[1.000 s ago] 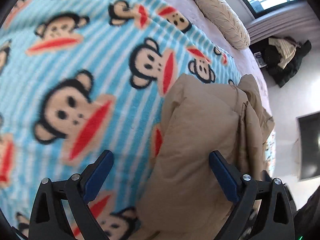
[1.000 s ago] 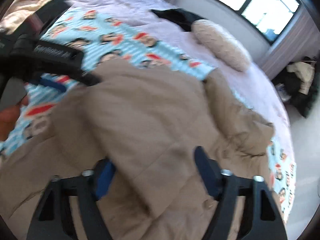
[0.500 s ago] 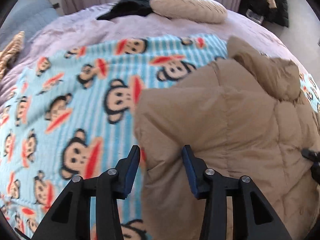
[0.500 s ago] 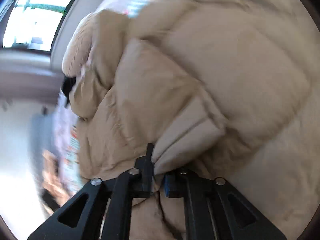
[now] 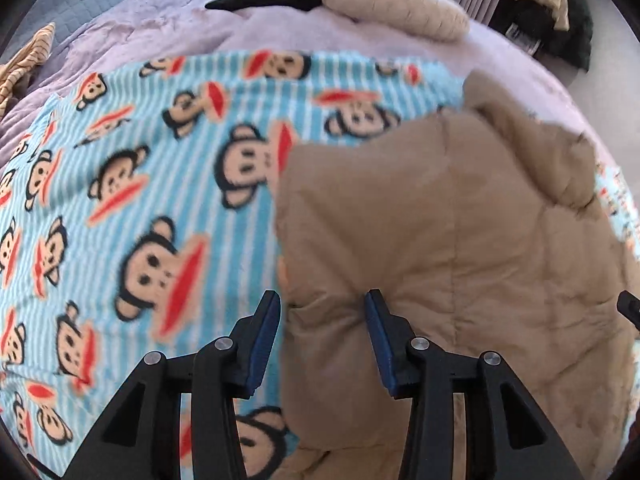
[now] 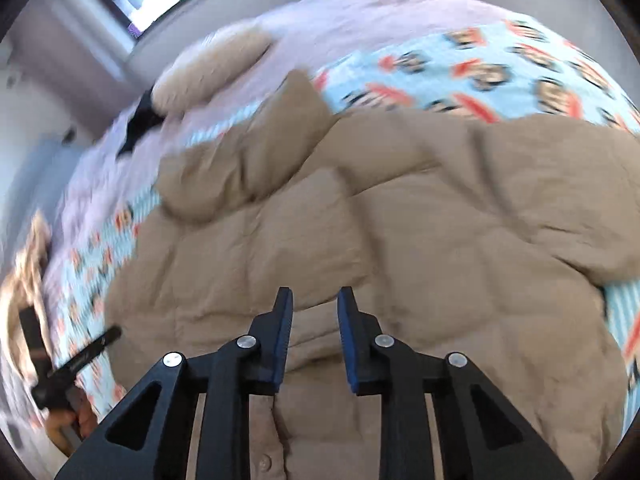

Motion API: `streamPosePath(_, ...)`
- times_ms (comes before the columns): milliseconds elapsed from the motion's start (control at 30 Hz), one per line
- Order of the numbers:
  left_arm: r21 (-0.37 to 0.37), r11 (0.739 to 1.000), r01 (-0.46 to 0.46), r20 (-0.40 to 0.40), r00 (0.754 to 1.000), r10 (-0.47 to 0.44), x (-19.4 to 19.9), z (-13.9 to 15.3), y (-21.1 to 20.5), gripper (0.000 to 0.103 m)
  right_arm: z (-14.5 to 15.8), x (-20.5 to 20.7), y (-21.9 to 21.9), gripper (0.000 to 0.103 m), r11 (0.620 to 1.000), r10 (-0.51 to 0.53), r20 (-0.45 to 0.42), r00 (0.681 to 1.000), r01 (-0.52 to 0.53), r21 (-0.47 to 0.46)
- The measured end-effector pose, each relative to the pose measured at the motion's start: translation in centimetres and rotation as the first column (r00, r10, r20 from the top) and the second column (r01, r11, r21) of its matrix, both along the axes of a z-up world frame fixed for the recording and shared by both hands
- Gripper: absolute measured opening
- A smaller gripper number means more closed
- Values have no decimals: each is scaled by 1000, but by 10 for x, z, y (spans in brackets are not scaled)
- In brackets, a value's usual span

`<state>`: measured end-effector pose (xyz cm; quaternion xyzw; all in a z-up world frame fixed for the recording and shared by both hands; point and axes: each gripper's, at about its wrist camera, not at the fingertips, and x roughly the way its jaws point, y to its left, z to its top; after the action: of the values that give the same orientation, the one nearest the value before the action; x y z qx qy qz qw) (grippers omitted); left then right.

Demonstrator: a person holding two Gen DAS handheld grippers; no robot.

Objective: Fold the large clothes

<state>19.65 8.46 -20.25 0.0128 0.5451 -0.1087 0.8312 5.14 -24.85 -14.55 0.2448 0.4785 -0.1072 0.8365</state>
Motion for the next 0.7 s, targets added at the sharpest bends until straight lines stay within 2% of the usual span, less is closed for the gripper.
streamPosePath(133, 33, 999, -24, 4, 1000, 24, -4, 2, -4, 46, -33, 3, 2, 22, 999, 35, -105, 994, -38, -28)
streamPosePath(233, 56, 998, -16, 20, 1000, 15, -11, 19, -5, 46, -27, -12, -14, 23, 999, 5, -75, 997, -2, 42)
streamPosePath(367, 60, 998, 21, 49, 999, -23, -32, 44, -18, 46, -15, -40, -32, 32, 990, -15, -45, 999, 21, 142)
streamPosePath(433, 59, 998, 37, 52, 998, -40, -43, 51, -30, 46, -13, -57, -37, 47, 984, -23, -48, 999, 31, 173)
streamPosePath(567, 21, 997, 71, 18, 997, -71, -74, 58, -65, 46, -14, -87, -49, 50, 973, -32, -65, 997, 46, 226)
streamPosePath(600, 17, 997, 77, 10, 997, -77, -79, 58, -71, 50, -13, -98, -53, 53, 968, -37, -69, 997, 53, 245)
streamPosePath(633, 13, 996, 85, 2, 996, -85, -86, 57, -79, 60, -15, -104, -57, 57, 962, -42, -72, 997, 60, 265)
streamPosePath(667, 12, 996, 88, 2, 996, -88, -94, 58, -88, 88, -17, -108, -61, 58, 958, -47, -76, 996, 67, 280)
streamPosePath(700, 15, 996, 85, 25, 996, -85, -104, 61, -95, 98, -17, -116, -64, 59, 954, -50, -77, 996, 70, 293)
